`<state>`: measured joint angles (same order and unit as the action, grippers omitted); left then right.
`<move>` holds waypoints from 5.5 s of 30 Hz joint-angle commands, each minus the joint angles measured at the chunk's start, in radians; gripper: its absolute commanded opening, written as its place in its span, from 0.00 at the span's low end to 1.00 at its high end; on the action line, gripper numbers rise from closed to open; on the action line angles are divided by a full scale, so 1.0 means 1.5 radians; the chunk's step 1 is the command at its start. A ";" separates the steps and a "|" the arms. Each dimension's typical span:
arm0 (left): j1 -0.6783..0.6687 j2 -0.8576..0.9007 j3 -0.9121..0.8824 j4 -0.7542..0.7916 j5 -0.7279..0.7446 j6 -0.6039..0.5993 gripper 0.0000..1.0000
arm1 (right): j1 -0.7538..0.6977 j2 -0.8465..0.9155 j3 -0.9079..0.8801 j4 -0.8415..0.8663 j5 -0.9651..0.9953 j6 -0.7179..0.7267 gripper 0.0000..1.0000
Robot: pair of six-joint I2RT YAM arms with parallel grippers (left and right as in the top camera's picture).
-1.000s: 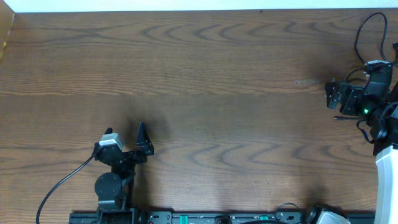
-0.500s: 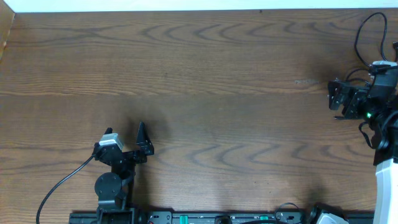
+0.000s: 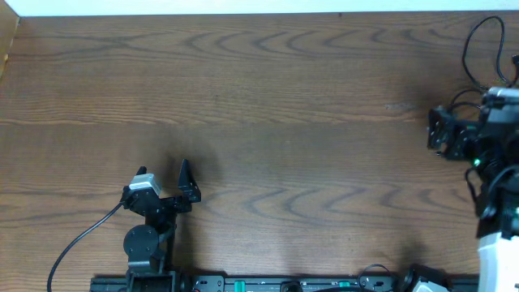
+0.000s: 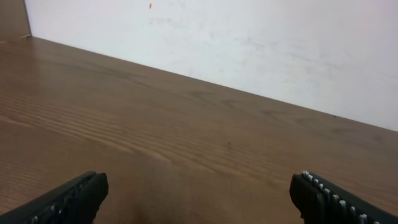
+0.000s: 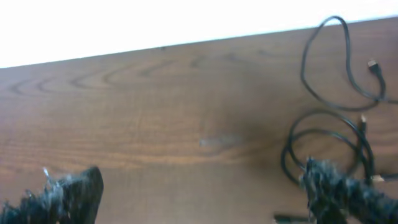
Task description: Untangle cables
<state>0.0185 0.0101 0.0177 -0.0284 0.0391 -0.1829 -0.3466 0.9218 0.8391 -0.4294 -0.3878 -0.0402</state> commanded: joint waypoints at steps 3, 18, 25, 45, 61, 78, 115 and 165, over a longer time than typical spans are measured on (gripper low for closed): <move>-0.002 -0.004 -0.009 -0.030 -0.017 0.002 0.98 | 0.047 -0.065 -0.156 0.125 0.003 -0.007 0.99; -0.002 -0.004 -0.009 -0.030 -0.017 0.002 0.98 | 0.107 -0.204 -0.525 0.556 0.002 -0.003 0.99; -0.002 -0.004 -0.009 -0.030 -0.017 0.002 0.98 | 0.111 -0.245 -0.556 0.583 0.002 -0.004 0.99; -0.002 -0.004 -0.009 -0.030 -0.017 0.002 0.98 | 0.112 -0.547 -0.556 0.299 0.021 -0.004 0.99; -0.002 -0.004 -0.009 -0.030 -0.017 0.002 0.98 | 0.118 -0.611 -0.556 0.254 0.064 0.002 0.99; -0.002 -0.004 -0.009 -0.030 -0.017 0.002 0.98 | 0.176 -0.611 -0.556 0.241 0.188 0.089 0.99; -0.002 -0.004 -0.009 -0.030 -0.017 0.002 0.98 | 0.176 -0.611 -0.556 0.241 0.187 0.058 0.99; -0.002 -0.004 -0.009 -0.030 -0.017 0.002 0.98 | 0.176 -0.611 -0.556 0.241 0.187 0.058 0.99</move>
<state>0.0185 0.0101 0.0189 -0.0299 0.0387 -0.1829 -0.0891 0.0124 0.0067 -0.0631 -0.1154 0.0597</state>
